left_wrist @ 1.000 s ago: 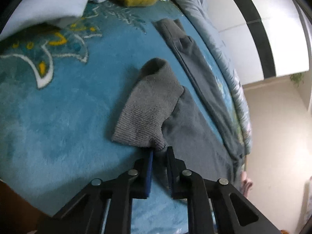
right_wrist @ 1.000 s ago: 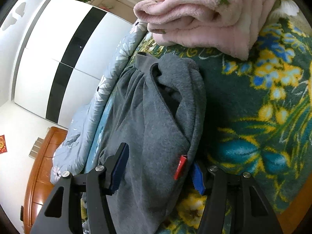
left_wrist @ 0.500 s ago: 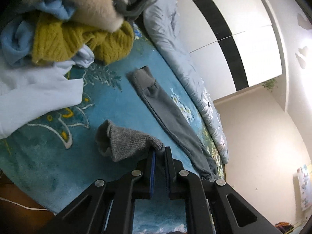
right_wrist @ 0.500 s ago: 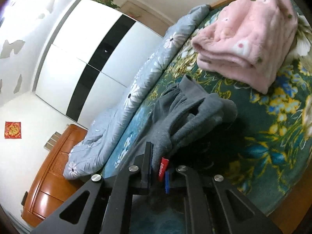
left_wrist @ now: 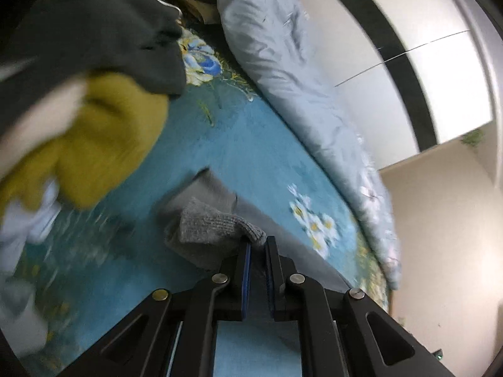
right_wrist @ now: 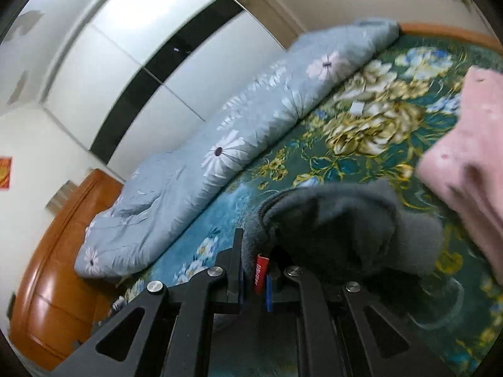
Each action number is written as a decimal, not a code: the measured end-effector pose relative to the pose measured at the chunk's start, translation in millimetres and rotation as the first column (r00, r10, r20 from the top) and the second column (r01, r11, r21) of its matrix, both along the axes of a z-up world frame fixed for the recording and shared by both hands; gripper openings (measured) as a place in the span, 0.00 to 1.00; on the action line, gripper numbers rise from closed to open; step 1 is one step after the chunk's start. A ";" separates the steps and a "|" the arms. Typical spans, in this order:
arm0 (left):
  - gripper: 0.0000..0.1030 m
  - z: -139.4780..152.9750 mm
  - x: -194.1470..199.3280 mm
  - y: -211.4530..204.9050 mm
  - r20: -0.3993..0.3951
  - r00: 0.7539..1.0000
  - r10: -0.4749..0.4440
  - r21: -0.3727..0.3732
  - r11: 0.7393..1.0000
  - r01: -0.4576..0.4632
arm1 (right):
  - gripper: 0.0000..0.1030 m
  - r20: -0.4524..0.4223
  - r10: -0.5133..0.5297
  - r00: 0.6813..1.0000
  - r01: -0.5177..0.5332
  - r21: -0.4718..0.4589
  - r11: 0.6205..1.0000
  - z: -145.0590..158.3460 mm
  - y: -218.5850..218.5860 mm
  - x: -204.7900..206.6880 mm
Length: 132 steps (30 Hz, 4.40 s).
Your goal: Fold clothes
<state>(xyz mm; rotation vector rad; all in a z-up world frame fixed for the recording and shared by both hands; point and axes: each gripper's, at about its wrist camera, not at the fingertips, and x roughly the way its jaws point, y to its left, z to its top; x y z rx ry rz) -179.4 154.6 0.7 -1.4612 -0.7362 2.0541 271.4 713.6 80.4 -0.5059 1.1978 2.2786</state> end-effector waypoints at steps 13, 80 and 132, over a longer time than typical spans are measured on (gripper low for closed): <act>0.17 -54.5 -76.6 72.8 0.062 0.996 -0.058 -0.135 0.989 0.066 | 0.10 0.267 -0.020 0.963 0.039 -0.065 0.997 -78.4 76.5 -113.5; 0.20 -57.9 69.3 -119.0 -0.045 0.996 0.081 0.049 0.996 -0.078 | 0.13 0.059 0.056 0.997 -0.047 -0.142 0.989 -113.3 -47.2 129.2; 0.20 -49.9 80.2 -108.1 -0.027 0.996 0.085 0.002 0.996 -0.085 | 0.61 0.033 -0.088 0.996 0.090 -0.081 0.993 -110.5 -57.8 127.1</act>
